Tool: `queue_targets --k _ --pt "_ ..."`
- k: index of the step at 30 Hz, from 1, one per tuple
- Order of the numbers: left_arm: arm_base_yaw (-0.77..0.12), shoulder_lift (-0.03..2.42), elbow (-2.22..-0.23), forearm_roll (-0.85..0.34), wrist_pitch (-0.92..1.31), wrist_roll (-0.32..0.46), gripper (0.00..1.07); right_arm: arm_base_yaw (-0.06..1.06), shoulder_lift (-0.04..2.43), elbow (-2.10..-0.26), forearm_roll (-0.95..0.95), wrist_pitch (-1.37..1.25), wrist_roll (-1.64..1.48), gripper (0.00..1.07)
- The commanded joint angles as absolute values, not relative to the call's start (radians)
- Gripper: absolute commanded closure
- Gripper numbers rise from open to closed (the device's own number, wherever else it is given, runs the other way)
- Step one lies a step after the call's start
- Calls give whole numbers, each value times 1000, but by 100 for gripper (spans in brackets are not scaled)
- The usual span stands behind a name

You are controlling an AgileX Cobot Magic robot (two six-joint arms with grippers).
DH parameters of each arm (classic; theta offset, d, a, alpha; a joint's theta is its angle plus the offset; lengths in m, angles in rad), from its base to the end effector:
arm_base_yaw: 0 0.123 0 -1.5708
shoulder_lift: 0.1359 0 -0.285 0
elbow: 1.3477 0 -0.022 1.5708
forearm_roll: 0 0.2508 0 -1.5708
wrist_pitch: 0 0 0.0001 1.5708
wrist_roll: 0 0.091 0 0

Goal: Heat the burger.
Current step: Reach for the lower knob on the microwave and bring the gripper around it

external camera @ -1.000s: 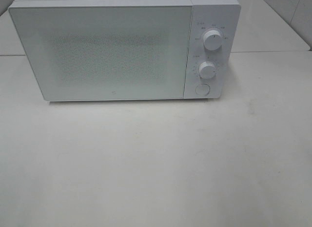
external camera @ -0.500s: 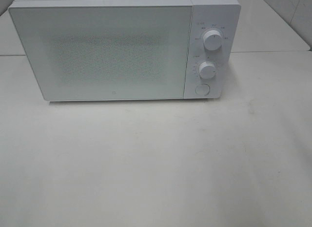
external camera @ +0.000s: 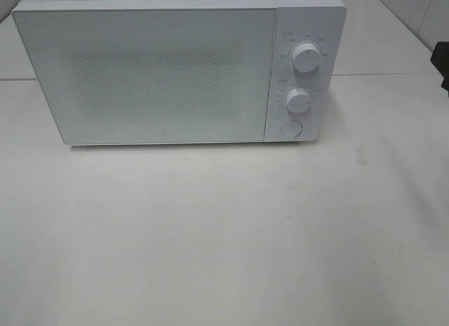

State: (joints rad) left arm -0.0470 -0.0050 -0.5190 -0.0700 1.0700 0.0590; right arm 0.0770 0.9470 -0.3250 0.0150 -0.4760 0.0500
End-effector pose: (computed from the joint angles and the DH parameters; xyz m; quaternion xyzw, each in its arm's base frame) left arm -0.0086 -0.0052 0.2819 0.0469 0.8476 -0.0318 0.5277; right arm 0.1837 0.0135 0.2604 -0.0026 0.7276 0.0456 0.6845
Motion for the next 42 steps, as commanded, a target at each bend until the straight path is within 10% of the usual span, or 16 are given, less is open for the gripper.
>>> queue_targets --k 1,12,42 --pt "-45 -21 -516 -78 1068 62 8 70 1029 -309 20 -662 14 31" --pt "-45 -21 -516 -78 1068 62 8 78 1212 -277 135 -924 -94 31" --pt "-45 -21 -516 -78 1068 62 8 742 1620 -312 779 -1312 -288 31"
